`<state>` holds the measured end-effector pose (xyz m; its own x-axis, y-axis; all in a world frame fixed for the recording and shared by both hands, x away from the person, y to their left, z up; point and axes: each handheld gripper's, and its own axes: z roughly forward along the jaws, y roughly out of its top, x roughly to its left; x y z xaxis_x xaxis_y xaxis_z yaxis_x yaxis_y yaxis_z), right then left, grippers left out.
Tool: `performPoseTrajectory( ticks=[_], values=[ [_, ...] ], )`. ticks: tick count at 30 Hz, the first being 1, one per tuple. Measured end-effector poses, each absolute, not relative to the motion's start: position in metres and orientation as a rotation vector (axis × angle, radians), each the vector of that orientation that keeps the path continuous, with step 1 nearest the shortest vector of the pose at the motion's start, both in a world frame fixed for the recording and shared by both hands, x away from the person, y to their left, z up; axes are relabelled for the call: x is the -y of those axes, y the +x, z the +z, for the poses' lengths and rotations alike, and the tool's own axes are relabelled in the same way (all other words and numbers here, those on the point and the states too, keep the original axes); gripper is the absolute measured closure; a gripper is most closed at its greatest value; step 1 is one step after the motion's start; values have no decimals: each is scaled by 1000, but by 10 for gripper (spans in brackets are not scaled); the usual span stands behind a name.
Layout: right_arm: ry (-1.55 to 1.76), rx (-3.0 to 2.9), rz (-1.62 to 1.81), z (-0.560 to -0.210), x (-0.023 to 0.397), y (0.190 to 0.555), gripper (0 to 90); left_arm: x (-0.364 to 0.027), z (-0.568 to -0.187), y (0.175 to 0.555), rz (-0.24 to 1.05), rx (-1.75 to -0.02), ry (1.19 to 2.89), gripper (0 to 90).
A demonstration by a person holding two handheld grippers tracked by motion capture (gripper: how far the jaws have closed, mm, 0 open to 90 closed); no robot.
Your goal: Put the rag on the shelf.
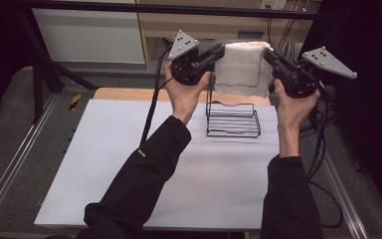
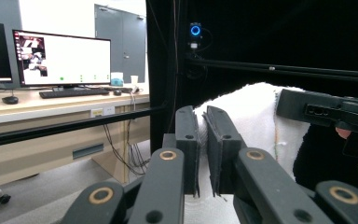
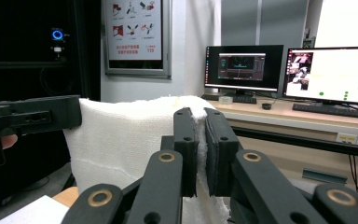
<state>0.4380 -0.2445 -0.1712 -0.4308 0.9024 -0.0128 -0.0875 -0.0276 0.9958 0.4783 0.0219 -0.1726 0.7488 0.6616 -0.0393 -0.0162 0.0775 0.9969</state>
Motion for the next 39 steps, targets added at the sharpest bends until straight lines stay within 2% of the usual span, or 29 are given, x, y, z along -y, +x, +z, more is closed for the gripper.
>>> performPoseTrajectory(
  ticks=[23, 39],
  values=[
    [915, -1441, 1559, -156, 249, 471, 848, -12, -156, 509, 585, -591, 1424, 838],
    [948, -1447, 1574, -166, 252, 495, 849, -8, -166, 530, 617, -603, 1444, 837]
  ],
)
